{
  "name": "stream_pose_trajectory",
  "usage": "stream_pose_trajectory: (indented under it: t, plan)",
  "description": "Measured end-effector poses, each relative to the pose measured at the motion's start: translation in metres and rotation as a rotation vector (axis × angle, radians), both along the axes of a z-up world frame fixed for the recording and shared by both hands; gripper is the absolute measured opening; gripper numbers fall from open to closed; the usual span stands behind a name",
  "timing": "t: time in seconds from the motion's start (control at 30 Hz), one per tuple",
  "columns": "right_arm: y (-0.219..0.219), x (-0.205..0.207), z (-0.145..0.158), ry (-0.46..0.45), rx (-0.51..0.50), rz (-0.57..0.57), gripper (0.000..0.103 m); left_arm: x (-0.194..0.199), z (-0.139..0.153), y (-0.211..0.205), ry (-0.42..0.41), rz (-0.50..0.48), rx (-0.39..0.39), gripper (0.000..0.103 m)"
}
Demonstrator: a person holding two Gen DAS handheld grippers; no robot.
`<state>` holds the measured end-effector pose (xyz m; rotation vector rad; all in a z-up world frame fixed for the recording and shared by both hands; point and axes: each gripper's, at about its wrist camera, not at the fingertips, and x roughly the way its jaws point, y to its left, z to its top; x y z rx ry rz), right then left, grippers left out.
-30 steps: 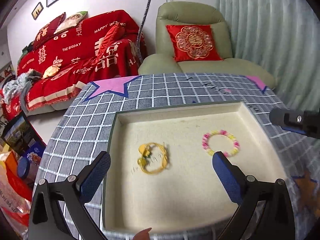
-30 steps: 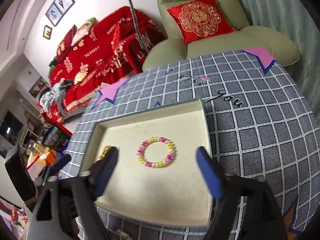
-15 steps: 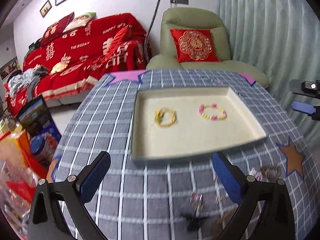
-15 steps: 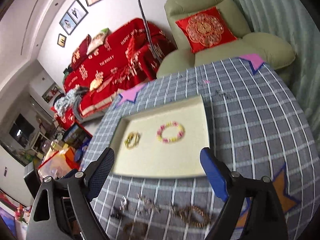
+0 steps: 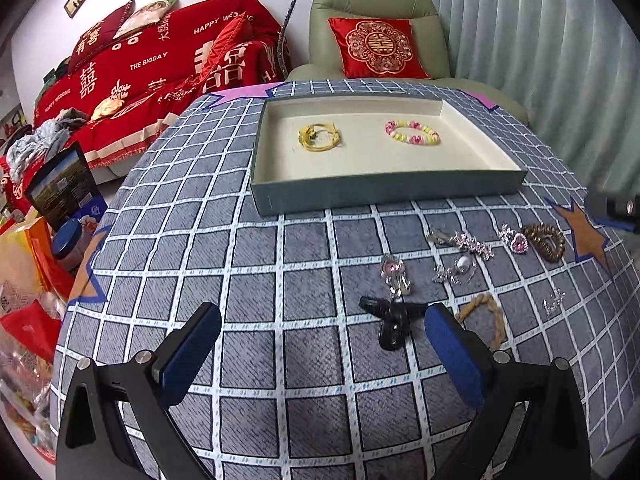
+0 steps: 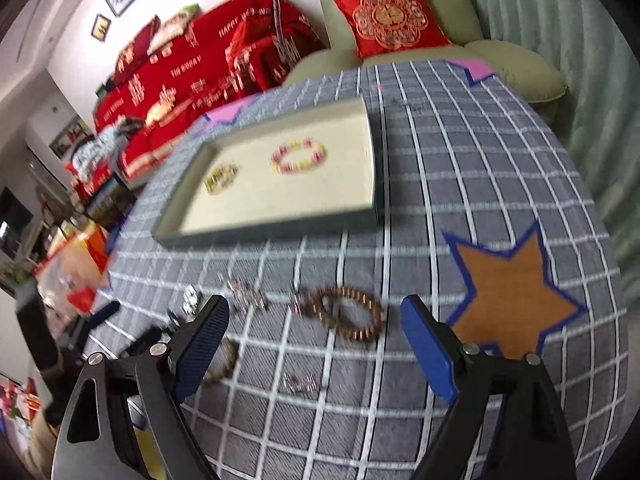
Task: Organize jewelry
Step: 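Withdraw both grippers from the box toward the remaining jewelry, then grasp the black claw clip with the left gripper while the right grasps the pink heart pendant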
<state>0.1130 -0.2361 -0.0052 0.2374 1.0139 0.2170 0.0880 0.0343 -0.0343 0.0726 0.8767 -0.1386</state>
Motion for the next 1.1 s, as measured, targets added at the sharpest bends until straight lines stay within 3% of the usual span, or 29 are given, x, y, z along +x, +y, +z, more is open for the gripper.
stream_pose_trajectory:
  t: [0.23,0.4,0.5,0.6,0.67,0.83,0.9,1.0,1.07,1.1]
  plan:
    - [0.022,-0.013,-0.022,0.049,0.014,0.056,0.086,-0.005,-0.003,0.003,0.000,-0.004,-0.014,0.103]
    - [0.032,-0.013,-0.036,0.093,0.030,0.068,0.058,-0.006,-0.006,0.001,0.008,-0.017,-0.016,0.103]
    - [0.035,-0.010,-0.043,0.115,0.046,0.077,0.050,-0.007,-0.008,0.000,0.011,-0.027,-0.017,0.103]
    - [0.038,-0.007,-0.049,0.130,0.041,0.073,0.049,-0.005,-0.010,-0.002,0.016,-0.035,-0.021,0.103]
    - [0.039,-0.005,-0.048,0.118,0.033,0.066,0.048,-0.003,-0.013,-0.005,0.032,-0.042,-0.020,0.094]
    - [0.042,0.008,-0.048,0.092,-0.003,0.044,0.048,0.001,-0.016,-0.011,0.038,-0.056,-0.017,0.093]
    - [0.046,0.012,-0.048,0.081,-0.022,0.045,0.048,0.001,-0.016,-0.013,0.040,-0.065,-0.015,0.085]
    - [0.052,0.017,-0.048,0.065,-0.056,0.053,0.048,0.004,-0.019,-0.019,0.053,-0.075,-0.006,0.083]
    - [0.058,0.021,-0.048,0.051,-0.092,0.063,0.048,0.004,-0.020,-0.021,0.056,-0.084,-0.003,0.069]
    - [0.059,0.022,-0.049,0.047,-0.103,0.066,0.047,0.004,-0.020,-0.022,0.057,-0.091,-0.008,0.068]
